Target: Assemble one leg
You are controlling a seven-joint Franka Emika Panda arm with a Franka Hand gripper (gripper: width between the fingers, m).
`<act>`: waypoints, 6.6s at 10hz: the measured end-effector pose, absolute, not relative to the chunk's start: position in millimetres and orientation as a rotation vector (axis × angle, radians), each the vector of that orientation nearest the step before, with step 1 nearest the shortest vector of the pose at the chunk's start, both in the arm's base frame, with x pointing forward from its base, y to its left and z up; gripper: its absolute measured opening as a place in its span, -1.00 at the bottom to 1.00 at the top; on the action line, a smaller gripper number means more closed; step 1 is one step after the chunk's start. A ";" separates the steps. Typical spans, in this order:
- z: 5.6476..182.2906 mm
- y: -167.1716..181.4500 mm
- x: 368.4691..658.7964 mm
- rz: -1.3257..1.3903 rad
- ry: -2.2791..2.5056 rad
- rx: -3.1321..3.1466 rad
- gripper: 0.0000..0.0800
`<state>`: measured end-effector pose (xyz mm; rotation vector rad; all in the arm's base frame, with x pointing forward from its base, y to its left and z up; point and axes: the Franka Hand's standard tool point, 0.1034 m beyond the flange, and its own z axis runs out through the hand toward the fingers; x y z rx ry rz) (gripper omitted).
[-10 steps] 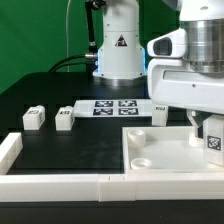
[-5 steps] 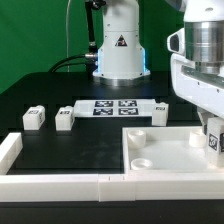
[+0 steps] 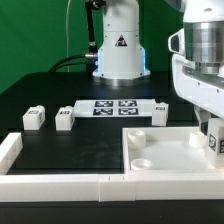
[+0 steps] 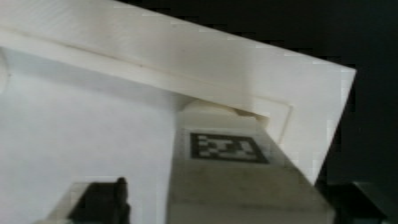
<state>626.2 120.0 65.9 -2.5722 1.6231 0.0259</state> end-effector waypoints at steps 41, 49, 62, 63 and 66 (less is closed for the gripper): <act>67.7 117.7 627.5 -0.076 0.501 -3.034 0.62; 67.5 113.6 628.2 -0.092 0.116 -3.099 -0.27; 66.4 119.8 625.5 -0.078 1.715 -2.557 -0.26; 66.5 119.9 625.5 -0.080 1.662 -2.593 0.23; 66.3 123.3 624.2 -0.093 1.265 -2.819 0.61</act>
Offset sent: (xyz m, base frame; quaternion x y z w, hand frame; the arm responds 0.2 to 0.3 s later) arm -0.0110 0.0086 0.0064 0.0122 -0.0079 -0.3134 0.9495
